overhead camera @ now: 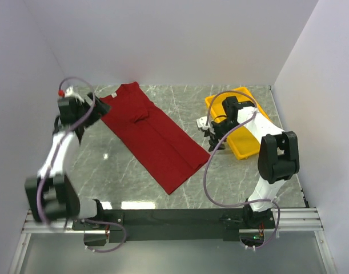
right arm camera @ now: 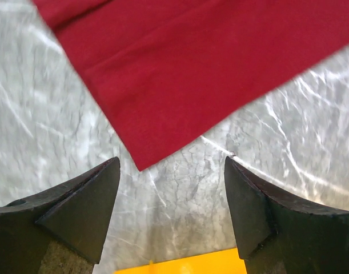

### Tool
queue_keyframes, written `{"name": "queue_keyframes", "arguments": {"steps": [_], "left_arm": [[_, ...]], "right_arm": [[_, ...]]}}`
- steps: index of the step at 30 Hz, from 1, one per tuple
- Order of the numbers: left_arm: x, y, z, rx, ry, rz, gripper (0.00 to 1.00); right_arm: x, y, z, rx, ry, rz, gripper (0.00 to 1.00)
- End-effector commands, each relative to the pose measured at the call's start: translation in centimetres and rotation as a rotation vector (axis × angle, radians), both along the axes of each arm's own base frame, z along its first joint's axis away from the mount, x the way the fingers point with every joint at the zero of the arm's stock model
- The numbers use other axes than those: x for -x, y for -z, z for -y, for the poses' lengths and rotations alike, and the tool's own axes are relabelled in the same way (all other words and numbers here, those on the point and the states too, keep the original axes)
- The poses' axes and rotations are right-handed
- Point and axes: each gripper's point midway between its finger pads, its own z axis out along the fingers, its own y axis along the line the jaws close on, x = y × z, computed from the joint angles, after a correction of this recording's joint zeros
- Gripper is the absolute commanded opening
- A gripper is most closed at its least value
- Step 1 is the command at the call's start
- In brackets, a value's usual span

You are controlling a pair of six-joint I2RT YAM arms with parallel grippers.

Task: Fold and stack the t-shirts
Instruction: Fold the tshirt

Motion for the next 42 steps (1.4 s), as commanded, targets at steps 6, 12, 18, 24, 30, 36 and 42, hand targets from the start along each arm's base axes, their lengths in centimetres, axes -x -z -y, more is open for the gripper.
{"name": "queue_keyframes", "arguments": {"steps": [6,12,18,24,30,36,42], "left_arm": [[10.8,3.7,8.9,0.239,0.042,-0.031,1.00],[18.1,6.4,15.9,0.410,0.033,-0.212,0.94],[23.2,9.9,20.0,0.614,-0.008,-0.337,0.84],[26.0,12.7,23.1,0.629,-0.048,-0.469,0.84],[28.6,15.6,26.3,0.593,-0.108,-0.612,0.86],[31.3,17.6,28.8,0.599,-0.188,-0.740,0.79],[31.2,18.6,27.4,0.567,-0.291,-0.730,0.64]], "right_arm": [[2.5,0.5,0.6,-0.017,-0.182,0.159,0.80],[4.4,2.1,1.5,0.014,-0.198,0.152,0.79],[5.1,2.2,1.6,0.006,-0.199,0.210,0.79],[4.8,2.5,1.9,0.026,-0.167,0.220,0.79],[5.0,2.0,1.5,0.027,-0.127,0.224,0.78],[6.1,2.0,1.3,0.019,-0.112,0.215,0.78],[6.6,1.4,0.5,-0.030,-0.100,0.189,0.78]]}}
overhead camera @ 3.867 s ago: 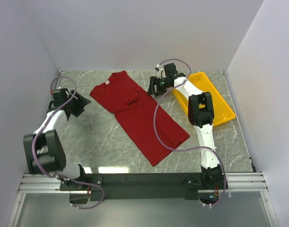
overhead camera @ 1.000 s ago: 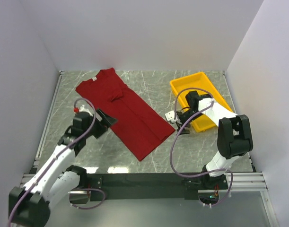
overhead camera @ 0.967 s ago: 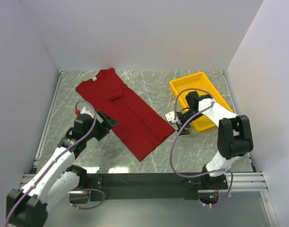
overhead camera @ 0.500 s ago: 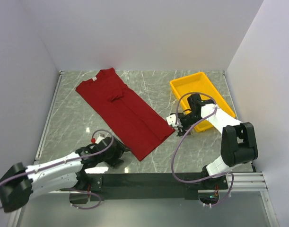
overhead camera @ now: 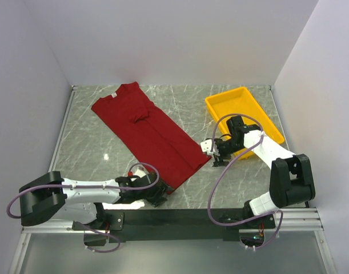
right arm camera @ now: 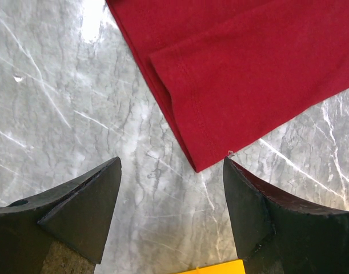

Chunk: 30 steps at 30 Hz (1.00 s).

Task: Fold and stack the t-shirts
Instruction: Fold the tshirt

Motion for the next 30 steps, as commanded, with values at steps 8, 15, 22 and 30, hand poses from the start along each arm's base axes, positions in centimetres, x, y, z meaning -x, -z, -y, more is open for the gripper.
{"name": "queue_keyframes", "arguments": {"steps": [8,15,22,30], "left_arm": [[-1.4,3.7,-5.0,-0.128,-0.383,-0.116,0.49],[-2.4,5.4,-4.8,-0.166,-0.367,-0.121,0.49],[-2.5,6.0,-5.1,-0.226,-0.334,-0.133,0.21],[-2.6,4.6,-4.9,-0.233,-0.268,-0.085,0.01]], "right_arm": [[0.2,-1.4,-1.0,-0.063,0.007,0.020,0.78],[0.7,-0.6,-0.4,-0.032,-0.009,0.033,0.78],[1.1,-0.6,-0.2,-0.021,-0.015,0.047,0.78],[0.3,-0.2,0.3,0.020,-0.057,0.087,0.78]]}}
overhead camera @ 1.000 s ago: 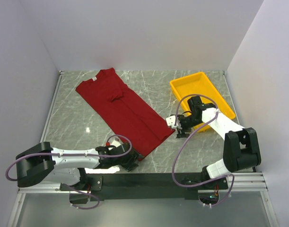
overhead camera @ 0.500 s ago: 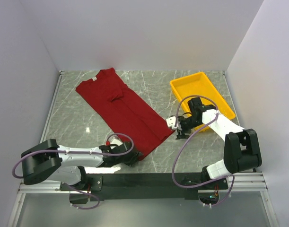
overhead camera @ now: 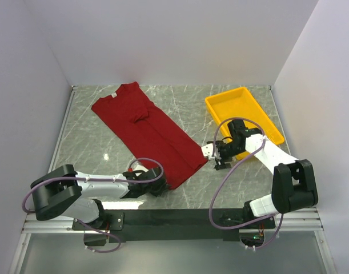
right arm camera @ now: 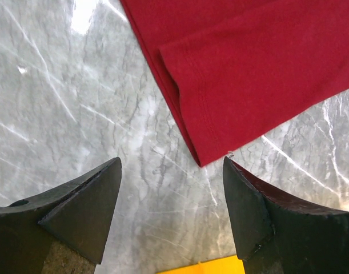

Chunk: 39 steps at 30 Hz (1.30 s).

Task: Fold and stack the t-shirts
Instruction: Fold the tshirt

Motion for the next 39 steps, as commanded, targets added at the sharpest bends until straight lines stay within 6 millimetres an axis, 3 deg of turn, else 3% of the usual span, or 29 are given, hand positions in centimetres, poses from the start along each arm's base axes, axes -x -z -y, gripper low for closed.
{"name": "queue_keyframes", "arguments": {"steps": [1,7,12,20,28,34,39], "left_arm": [[1.3,3.1,-4.8,-0.159,-0.127,-0.107,0.01],[1.2,2.5,-4.0,-0.147,-0.063,-0.074,0.01],[1.1,2.3,-3.3,-0.131,-0.036,-0.064,0.00],[1.3,2.2,-2.8,-0.119,-0.009,-0.069,0.00],[1.2,1.7,-2.3,-0.099,0.003,-0.059,0.00],[1.2,1.3,-2.2,-0.085,0.009,-0.048,0.00],[1.0,0.9,-1.9,-0.076,0.018,-0.035,0.00]], "right_arm": [[-0.4,-0.1,0.1,0.022,-0.078,0.063,0.78],[-1.7,0.9,-0.3,0.070,-0.143,0.058,0.78],[-2.0,2.7,-1.4,0.120,-0.172,0.063,0.71],[-2.6,5.3,-0.6,0.221,-0.177,0.053,0.63],[-4.4,5.4,-1.0,0.263,-0.136,0.077,0.58],[-4.7,5.4,-1.7,0.288,-0.122,0.086,0.45],[-4.2,5.5,-2.0,0.282,-0.128,0.090,0.16]]}}
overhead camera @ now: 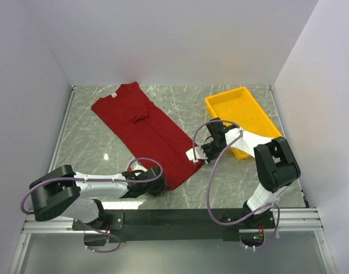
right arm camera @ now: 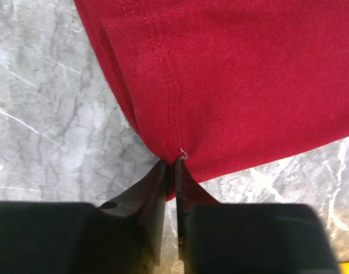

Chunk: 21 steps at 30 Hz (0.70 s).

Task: Fold and stack the t-shirts
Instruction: Fold the tshirt

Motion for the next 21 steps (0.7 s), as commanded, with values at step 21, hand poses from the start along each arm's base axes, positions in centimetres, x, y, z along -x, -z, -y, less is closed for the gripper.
{"name": "queue_keyframes", "arguments": {"steps": [21], "left_arm": [[0.4,-4.7,-0.8,0.085,0.062,0.095,0.00]], "right_arm": [[1.1,-7.0,-2.2,-0.143,0.015,-0.040,0.00]]}}
